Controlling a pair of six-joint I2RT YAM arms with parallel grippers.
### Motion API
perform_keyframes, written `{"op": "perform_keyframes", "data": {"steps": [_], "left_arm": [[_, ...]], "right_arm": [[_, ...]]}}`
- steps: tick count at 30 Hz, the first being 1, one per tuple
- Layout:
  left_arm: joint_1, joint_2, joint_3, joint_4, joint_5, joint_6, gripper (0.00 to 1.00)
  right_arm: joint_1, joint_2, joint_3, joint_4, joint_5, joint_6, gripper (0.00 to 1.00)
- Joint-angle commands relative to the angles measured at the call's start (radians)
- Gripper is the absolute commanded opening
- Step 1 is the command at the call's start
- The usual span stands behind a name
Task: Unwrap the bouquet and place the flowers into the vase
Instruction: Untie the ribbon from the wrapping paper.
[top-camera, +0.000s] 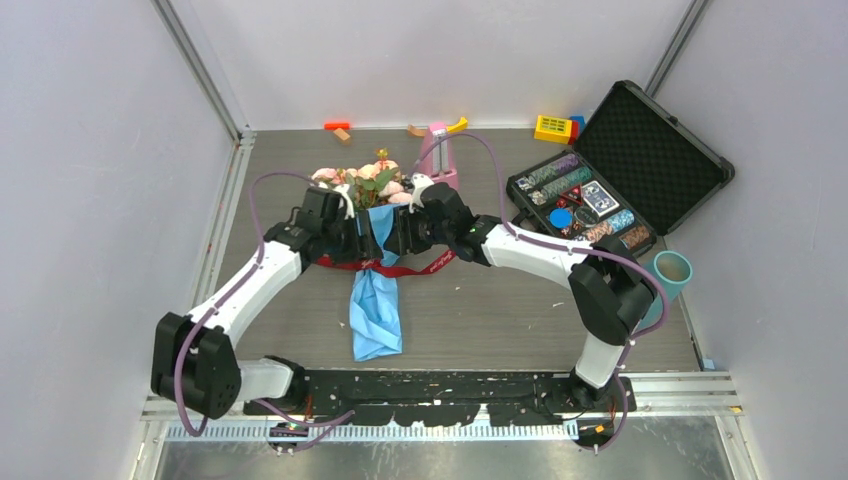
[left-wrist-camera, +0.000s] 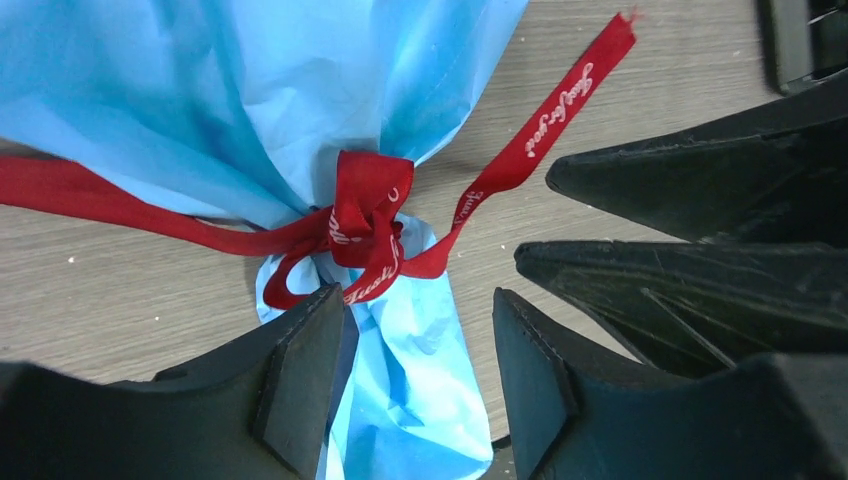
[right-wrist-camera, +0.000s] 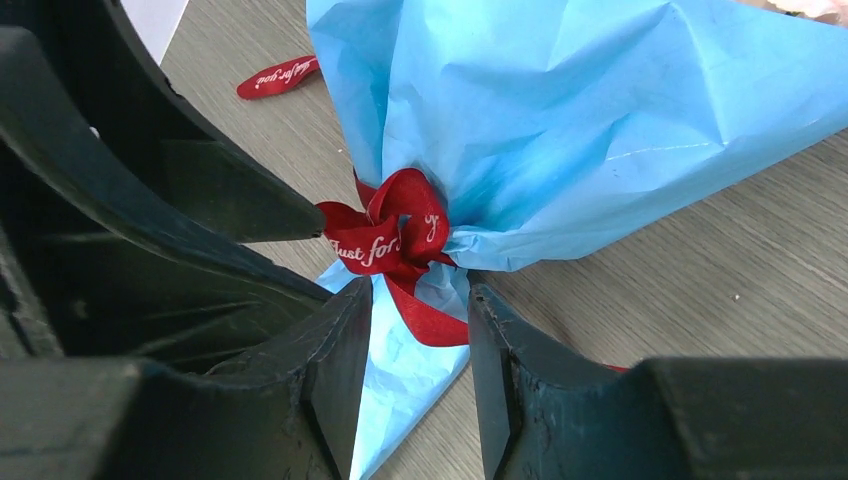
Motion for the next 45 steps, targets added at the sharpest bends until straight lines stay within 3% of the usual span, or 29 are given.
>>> {"op": "perform_keyframes", "data": {"steps": [1, 13, 21, 40, 45], "left_arm": [[-0.049, 0.029, 0.065, -0.011, -0.124, 0.060, 0.59], [-0.077, 0.089, 0.079, 0.023, -0.137, 0.132, 0.59], [-0.077, 0.094, 0.058, 0.031, -0.148, 0.132, 0.37], [-0.116, 0.105, 0.067, -0.004, -0.303, 0.175, 0.42], [-0.117, 0.105, 0.061, 0.012, -0.282, 0.170, 0.33]], "right_arm": [[-0.003, 0.002, 0.027, 0.013, -0.014, -0.004, 0.46], [-0.003, 0.001, 0.006, 0.024, -0.013, 0.007, 0.46], [-0.003, 0.007, 0.007, 0.020, -0.017, 0.008, 0.46], [-0.003, 0.023, 0.013, 0.023, -0.029, 0.017, 0.46], [-0.003, 0.022, 0.013, 0.022, -0.029, 0.017, 0.46]]}}
